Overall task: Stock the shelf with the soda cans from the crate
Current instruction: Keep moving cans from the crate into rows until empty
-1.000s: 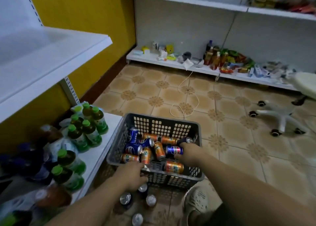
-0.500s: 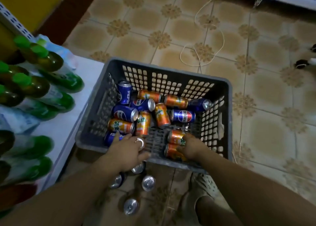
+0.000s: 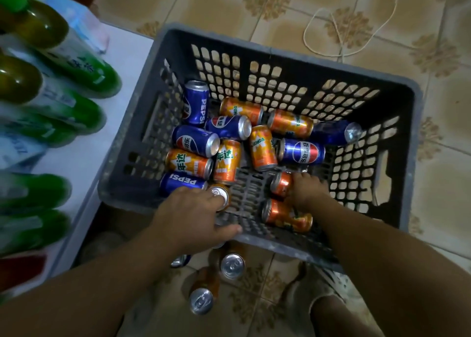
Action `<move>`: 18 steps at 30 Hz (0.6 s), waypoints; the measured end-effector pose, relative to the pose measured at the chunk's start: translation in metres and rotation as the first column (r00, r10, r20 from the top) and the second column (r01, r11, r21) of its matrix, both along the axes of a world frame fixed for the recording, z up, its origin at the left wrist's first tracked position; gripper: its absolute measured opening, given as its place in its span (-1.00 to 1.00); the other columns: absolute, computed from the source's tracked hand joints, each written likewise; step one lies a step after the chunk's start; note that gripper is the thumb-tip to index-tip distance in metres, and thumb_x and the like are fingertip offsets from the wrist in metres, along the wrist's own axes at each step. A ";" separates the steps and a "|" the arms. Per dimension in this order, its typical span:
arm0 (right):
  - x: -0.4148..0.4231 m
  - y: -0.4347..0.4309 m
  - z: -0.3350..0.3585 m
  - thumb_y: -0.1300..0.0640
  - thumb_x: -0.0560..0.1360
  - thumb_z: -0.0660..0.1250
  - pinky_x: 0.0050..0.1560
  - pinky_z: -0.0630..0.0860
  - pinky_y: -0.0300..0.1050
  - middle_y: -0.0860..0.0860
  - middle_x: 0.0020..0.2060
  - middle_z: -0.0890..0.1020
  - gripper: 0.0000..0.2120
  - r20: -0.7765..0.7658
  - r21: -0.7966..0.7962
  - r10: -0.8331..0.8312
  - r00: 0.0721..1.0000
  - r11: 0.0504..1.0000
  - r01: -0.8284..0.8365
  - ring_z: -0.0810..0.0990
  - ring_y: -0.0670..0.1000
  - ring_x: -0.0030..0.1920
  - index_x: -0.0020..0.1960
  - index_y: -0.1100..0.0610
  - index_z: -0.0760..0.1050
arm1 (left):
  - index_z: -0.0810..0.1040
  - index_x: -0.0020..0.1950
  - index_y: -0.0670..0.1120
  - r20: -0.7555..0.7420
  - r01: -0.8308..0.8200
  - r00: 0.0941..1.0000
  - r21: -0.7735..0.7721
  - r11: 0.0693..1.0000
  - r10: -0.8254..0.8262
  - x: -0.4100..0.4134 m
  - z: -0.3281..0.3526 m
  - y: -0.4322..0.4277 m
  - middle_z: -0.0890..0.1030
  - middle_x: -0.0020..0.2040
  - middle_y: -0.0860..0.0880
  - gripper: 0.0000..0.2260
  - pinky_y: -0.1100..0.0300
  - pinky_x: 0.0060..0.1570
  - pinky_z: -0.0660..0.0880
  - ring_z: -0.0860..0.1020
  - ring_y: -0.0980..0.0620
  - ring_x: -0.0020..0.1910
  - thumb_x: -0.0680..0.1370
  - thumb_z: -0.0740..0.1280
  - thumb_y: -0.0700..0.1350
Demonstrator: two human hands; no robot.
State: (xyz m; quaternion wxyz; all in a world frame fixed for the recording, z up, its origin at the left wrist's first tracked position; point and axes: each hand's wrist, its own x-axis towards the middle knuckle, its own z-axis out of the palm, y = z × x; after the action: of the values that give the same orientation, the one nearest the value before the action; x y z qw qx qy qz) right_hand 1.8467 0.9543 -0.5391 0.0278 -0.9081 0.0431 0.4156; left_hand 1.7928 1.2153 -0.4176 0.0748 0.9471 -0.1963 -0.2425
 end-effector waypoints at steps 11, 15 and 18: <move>-0.037 0.029 0.153 -0.27 0.35 0.44 0.14 0.52 -0.04 0.05 0.30 0.45 -0.15 0.097 0.377 -0.231 0.968 0.909 0.179 0.51 0.07 0.18 0.50 -0.06 0.15 | 0.13 0.53 0.04 -0.301 -0.165 0.944 -0.079 0.983 0.135 -0.003 0.042 -0.003 0.25 0.48 0.03 -0.32 0.00 0.29 0.38 0.34 -0.02 0.39 0.51 0.28 0.25; -0.055 0.047 0.244 -0.19 0.35 0.49 0.05 0.47 -0.18 0.01 0.28 0.46 -0.17 0.114 0.504 -0.221 0.969 0.853 0.135 0.46 -0.06 0.08 0.49 -0.07 0.19 | 0.03 0.55 0.06 -0.243 -0.244 0.952 -0.237 0.940 0.186 -0.024 0.106 -0.008 0.20 0.50 0.04 -0.21 0.05 0.34 0.35 0.30 0.01 0.41 0.46 0.42 0.10; -0.069 0.068 0.314 -0.09 0.35 0.52 -0.03 0.51 -0.22 -0.03 0.21 0.45 -0.24 0.135 0.569 -0.173 0.976 0.820 0.067 0.47 -0.05 0.08 0.45 -0.08 0.25 | -0.03 0.55 0.09 -0.122 -0.226 0.973 -0.300 0.927 0.198 -0.042 0.161 -0.003 0.14 0.50 0.07 -0.11 0.10 0.30 0.38 0.32 0.02 0.38 0.40 0.48 0.08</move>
State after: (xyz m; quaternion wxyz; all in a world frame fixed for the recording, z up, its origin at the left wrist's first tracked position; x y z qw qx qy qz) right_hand 1.7780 1.0224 -0.2254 0.3229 -0.8892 -0.0260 0.3232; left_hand 1.7507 1.2125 -0.2570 0.2578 0.9272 -0.1249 -0.2411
